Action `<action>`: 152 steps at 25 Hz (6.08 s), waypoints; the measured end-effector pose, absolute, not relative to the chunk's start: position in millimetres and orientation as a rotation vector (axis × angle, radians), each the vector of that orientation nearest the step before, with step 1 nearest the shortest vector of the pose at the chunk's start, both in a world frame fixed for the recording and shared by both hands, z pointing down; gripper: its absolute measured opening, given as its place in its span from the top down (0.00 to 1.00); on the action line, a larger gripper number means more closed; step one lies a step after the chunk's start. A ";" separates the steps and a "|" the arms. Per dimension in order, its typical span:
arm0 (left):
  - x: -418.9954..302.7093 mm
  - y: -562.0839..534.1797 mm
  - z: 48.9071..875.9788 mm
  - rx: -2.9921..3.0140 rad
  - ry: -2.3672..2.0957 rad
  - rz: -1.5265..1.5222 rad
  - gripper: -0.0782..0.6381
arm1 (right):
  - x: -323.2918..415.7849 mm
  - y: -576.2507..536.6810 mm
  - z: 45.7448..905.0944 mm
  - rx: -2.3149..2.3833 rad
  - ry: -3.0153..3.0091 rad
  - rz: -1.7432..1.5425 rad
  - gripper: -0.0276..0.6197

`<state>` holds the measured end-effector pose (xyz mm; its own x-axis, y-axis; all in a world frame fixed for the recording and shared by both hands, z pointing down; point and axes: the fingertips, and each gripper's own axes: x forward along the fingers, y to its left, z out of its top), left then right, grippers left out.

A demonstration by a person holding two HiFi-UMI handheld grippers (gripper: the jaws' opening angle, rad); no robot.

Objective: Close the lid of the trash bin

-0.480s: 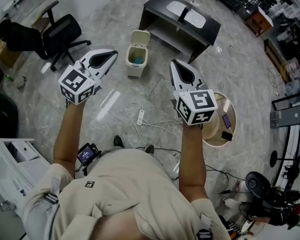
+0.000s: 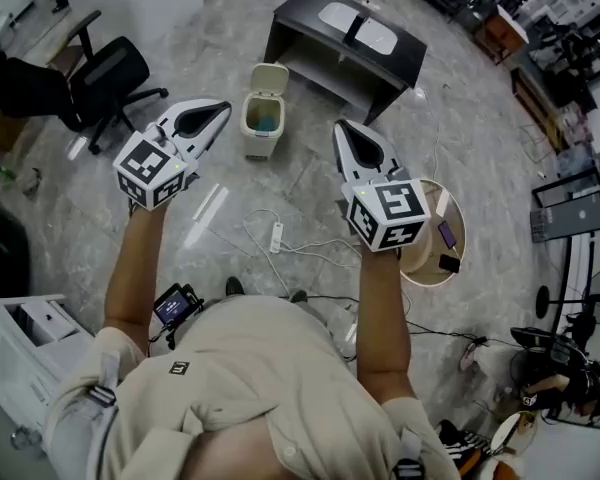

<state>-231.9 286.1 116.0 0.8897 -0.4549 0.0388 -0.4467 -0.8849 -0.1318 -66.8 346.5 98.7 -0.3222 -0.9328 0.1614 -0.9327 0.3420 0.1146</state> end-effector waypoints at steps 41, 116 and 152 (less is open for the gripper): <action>-112.1 163.8 134.0 -2.796 1.200 -0.324 0.87 | 68.5 146.4 145.0 1.247 -2.754 0.198 0.92; -91.1 -259.0 293.8 -3.081 0.936 -0.582 0.87 | 120.0 -234.5 294.1 1.441 -2.458 0.540 0.92; -5.5 -350.2 610.5 -3.188 0.908 -1.208 0.87 | 216.6 -265.9 520.0 1.405 -2.238 0.898 0.92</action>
<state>-5.5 -350.2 610.5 0.6465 -0.3191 0.6930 -0.5772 -0.7985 0.1708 216.6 -265.9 520.0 -0.4474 -0.6722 0.5899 -0.8935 0.3077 -0.3269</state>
